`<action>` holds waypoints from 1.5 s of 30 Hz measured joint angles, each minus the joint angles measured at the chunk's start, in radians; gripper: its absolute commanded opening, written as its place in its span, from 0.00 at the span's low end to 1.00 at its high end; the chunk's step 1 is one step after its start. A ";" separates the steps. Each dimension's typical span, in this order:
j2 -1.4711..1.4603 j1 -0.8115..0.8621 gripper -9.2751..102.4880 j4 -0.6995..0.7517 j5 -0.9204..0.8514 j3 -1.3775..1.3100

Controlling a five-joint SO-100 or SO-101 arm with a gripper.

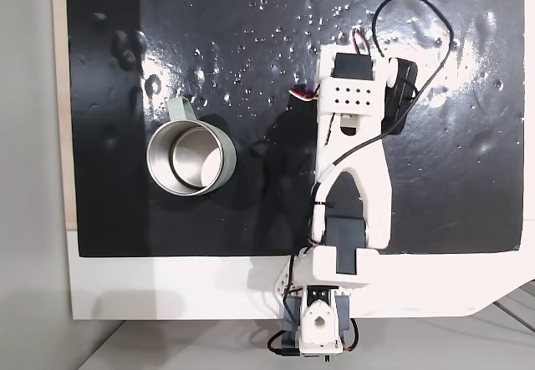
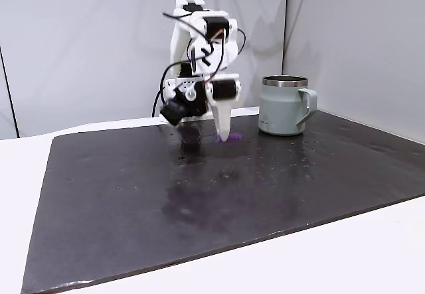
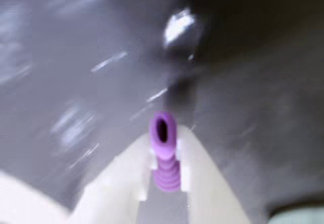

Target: Grasp a pengrip and put it in the cup.

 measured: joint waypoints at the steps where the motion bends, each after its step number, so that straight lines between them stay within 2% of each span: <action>1: 0.037 0.005 0.08 0.031 0.003 -0.026; 18: 0.445 0.032 0.08 0.284 -0.072 -0.216; 30: 0.488 -0.216 0.08 0.466 -0.072 -0.359; 36: 0.488 -0.380 0.08 0.482 -0.054 -0.357; 45: 0.540 -0.595 0.08 0.482 -0.051 -0.213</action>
